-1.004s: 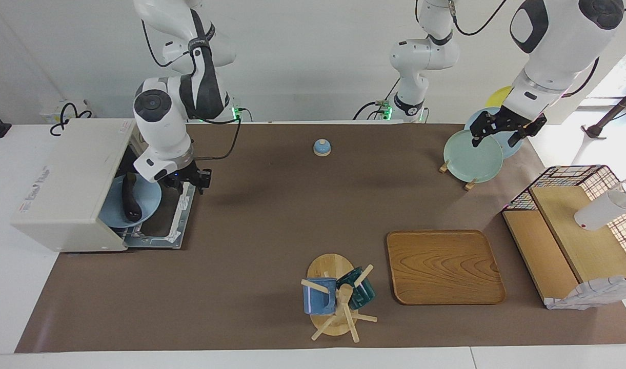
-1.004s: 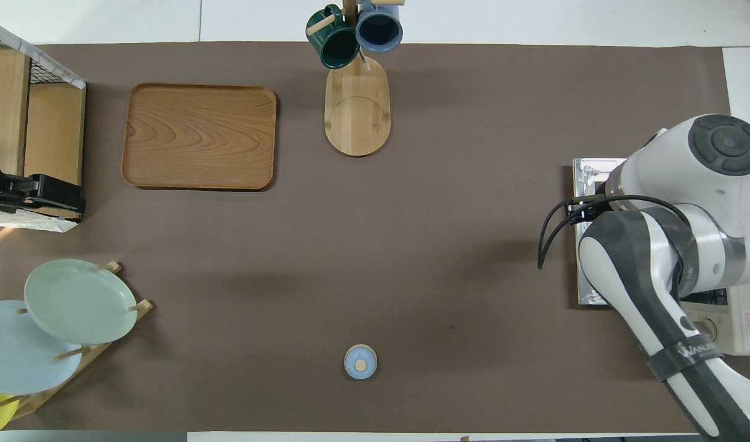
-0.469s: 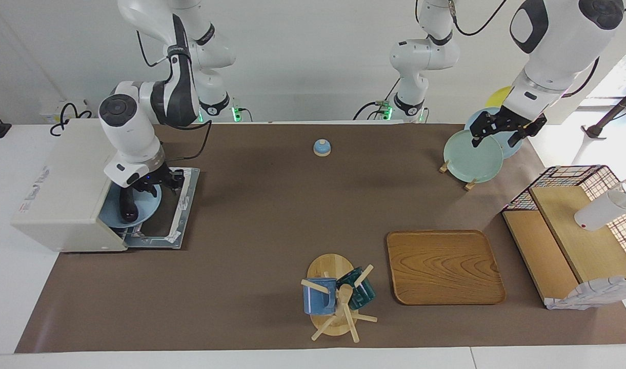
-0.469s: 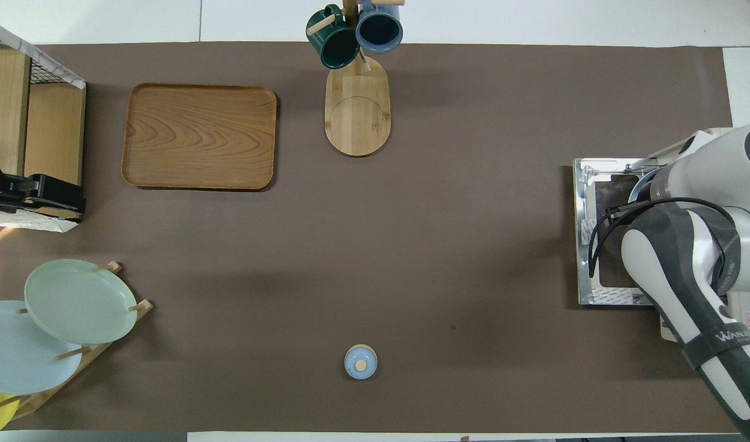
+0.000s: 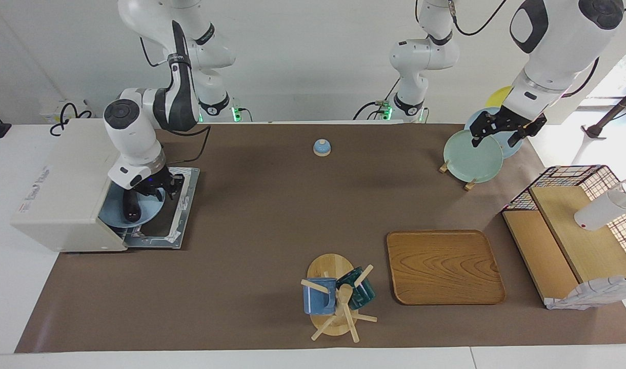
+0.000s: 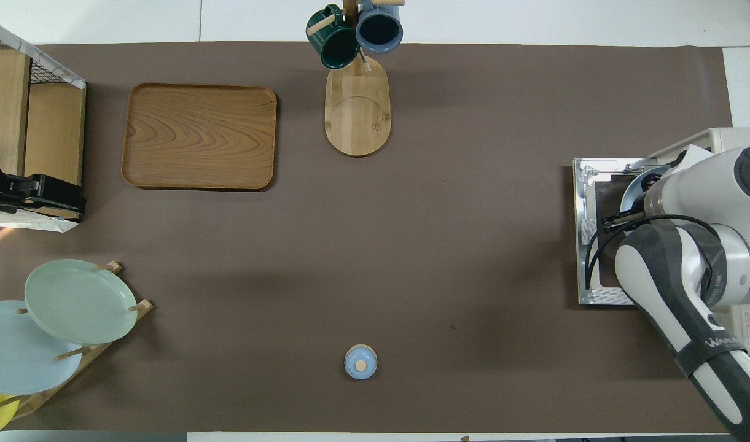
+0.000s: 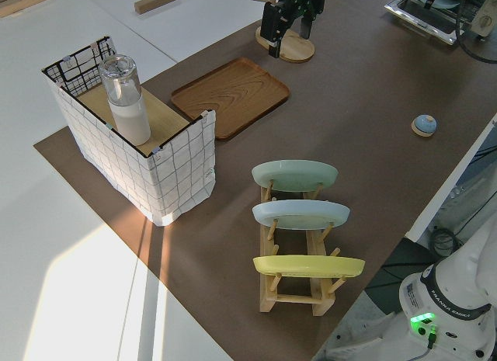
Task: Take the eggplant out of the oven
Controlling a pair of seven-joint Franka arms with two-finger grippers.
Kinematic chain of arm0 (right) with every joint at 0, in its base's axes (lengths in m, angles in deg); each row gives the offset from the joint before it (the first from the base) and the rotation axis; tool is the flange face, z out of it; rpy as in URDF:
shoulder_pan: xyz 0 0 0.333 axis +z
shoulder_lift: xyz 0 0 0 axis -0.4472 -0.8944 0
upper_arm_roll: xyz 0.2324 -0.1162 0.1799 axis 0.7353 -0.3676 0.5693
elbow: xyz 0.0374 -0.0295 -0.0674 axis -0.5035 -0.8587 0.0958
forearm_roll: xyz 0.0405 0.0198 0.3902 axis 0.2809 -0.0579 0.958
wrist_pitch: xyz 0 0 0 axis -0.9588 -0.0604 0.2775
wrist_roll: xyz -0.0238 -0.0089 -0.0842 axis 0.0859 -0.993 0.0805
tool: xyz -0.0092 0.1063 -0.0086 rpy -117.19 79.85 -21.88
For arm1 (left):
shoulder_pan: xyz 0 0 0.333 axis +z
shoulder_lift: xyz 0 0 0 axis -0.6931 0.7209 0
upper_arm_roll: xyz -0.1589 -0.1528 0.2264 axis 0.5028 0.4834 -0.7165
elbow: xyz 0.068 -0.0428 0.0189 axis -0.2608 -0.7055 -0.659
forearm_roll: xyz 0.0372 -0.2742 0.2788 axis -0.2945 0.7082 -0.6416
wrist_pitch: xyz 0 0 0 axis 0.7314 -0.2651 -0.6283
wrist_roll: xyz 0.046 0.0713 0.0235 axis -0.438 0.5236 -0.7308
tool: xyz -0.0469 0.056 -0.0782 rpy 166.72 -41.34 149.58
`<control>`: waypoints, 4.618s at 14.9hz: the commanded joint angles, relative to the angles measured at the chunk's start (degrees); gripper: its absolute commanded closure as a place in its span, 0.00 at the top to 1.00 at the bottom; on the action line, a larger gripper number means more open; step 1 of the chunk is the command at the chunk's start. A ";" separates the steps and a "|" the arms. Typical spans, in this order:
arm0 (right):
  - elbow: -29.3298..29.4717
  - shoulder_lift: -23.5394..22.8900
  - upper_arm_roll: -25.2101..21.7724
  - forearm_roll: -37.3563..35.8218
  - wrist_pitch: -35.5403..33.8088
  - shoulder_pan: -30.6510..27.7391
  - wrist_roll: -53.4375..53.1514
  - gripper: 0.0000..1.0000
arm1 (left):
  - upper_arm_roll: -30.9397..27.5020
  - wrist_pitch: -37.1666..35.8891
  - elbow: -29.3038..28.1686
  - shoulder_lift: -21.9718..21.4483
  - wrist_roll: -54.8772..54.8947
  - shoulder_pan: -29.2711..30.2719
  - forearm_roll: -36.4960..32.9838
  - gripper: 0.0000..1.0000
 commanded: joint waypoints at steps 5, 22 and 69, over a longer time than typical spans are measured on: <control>-0.04 1.51 0.63 -0.90 -0.60 1.73 2.81 0.00 | -0.02 -0.54 0.49 -0.12 -0.24 -0.06 -1.16 1.00; 44.35 -26.68 1.42 2.35 -19.78 44.35 -55.62 0.00 | -0.02 -0.54 0.40 -0.12 -0.16 -0.06 -1.16 1.00; -1.61 -7.10 3.45 -14.61 4.40 7.10 -27.17 0.00 | 0.42 43.58 -17.88 20.44 -27.23 -36.80 7.71 1.00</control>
